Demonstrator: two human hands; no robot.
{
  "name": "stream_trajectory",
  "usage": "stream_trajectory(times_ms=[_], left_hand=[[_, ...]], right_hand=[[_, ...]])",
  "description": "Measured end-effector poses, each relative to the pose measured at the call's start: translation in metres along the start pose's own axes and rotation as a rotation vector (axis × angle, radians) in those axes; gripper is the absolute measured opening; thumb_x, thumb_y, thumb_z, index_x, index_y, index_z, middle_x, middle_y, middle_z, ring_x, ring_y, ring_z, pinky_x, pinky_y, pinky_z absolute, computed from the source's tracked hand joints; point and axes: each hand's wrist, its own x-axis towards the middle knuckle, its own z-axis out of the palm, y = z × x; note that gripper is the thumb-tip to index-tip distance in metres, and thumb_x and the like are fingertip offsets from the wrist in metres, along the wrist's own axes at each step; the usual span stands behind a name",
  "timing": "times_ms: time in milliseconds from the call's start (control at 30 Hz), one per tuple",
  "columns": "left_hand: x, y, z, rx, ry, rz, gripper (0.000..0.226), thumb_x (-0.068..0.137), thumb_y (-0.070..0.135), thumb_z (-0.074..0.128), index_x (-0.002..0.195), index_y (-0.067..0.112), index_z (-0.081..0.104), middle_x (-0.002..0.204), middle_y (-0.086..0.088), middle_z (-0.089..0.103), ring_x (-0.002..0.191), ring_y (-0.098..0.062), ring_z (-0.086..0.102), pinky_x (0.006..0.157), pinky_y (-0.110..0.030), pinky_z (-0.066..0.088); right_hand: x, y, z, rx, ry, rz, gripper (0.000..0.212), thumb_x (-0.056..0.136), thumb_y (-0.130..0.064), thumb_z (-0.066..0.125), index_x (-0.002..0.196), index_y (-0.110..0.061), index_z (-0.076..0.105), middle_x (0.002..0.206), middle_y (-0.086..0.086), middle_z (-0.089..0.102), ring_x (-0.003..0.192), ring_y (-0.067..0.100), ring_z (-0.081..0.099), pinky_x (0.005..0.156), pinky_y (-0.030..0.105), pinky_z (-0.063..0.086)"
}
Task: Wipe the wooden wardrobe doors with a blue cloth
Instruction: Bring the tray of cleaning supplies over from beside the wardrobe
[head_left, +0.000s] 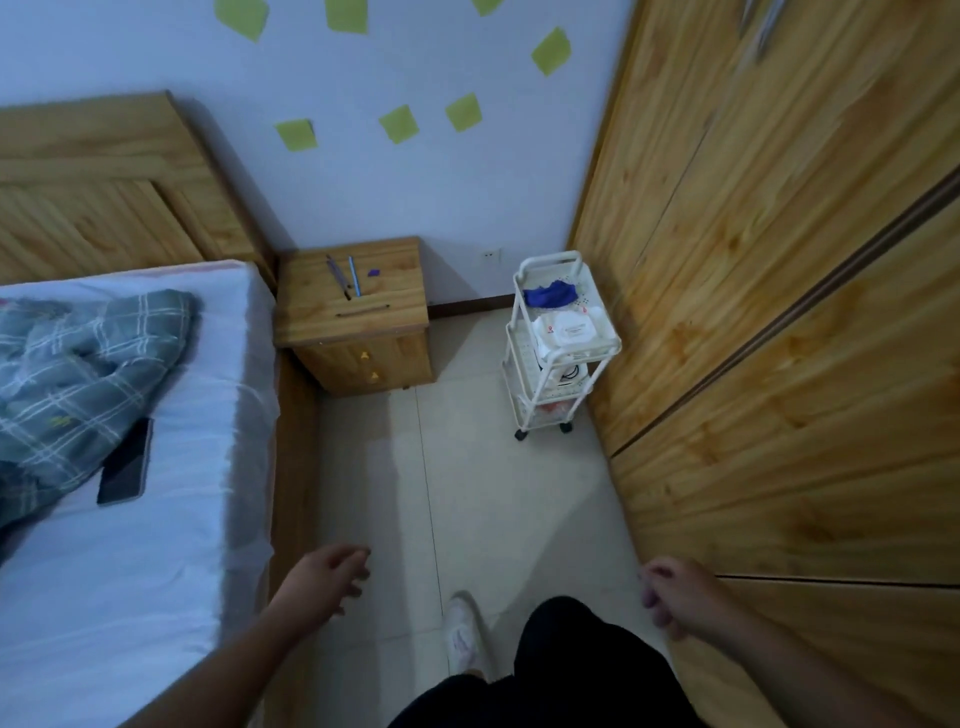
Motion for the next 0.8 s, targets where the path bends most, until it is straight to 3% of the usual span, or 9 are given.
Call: stream_trajectory(times_ms=[300, 600, 800], left_hand=[[0.126, 0.153, -0.058, 0.016, 0.014, 0.165, 0.011, 0.102, 0.039, 0.06, 0.103, 0.044, 0.07, 0.092, 0.017, 0.078, 0.081, -0.011, 0.076, 0.058, -0.026, 0.055], [0.171, 0.186, -0.057, 0.052, -0.02, -0.048, 0.014, 0.103, 0.036, 0.06, 0.102, 0.033, 0.074, 0.088, 0.005, 0.08, 0.068, -0.013, 0.074, 0.049, -0.026, 0.052], [0.216, 0.221, -0.078, 0.062, -0.054, -0.117, 0.018, 0.101, 0.033, 0.064, 0.102, 0.019, 0.075, 0.083, -0.003, 0.079, 0.061, -0.016, 0.068, 0.049, -0.026, 0.047]], right_hand=[[0.055, -0.053, -0.022, 0.098, -0.102, 0.152, 0.02, 0.1, -0.021, 0.055, 0.097, -0.006, 0.069, 0.079, 0.013, 0.066, 0.051, 0.021, 0.053, 0.048, 0.024, 0.036], [0.135, -0.22, -0.085, 0.149, -0.061, 0.007, 0.019, 0.1, -0.015, 0.048, 0.097, -0.005, 0.064, 0.081, 0.014, 0.064, 0.051, 0.021, 0.051, 0.046, 0.025, 0.036], [0.184, -0.331, -0.128, 0.277, 0.086, -0.107, 0.018, 0.1, -0.019, 0.055, 0.091, -0.007, 0.066, 0.073, 0.011, 0.066, 0.05, 0.02, 0.054, 0.042, 0.023, 0.037]])
